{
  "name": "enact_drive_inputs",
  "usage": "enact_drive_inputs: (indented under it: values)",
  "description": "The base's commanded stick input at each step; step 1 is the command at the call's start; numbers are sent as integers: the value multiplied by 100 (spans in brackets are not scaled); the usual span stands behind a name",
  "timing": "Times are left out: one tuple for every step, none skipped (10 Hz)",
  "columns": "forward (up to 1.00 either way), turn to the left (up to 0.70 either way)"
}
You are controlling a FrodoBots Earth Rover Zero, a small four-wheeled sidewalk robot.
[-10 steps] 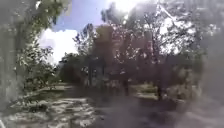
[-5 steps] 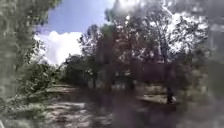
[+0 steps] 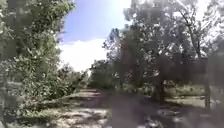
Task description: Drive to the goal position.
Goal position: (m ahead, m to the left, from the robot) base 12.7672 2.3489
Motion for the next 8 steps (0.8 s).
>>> enact_drive_inputs:
  values:
    - [70,0]
    - [70,0]
    - [70,0]
    - [70,0]
    - [70,0]
    - [70,0]
    - [70,0]
    - [70,0]
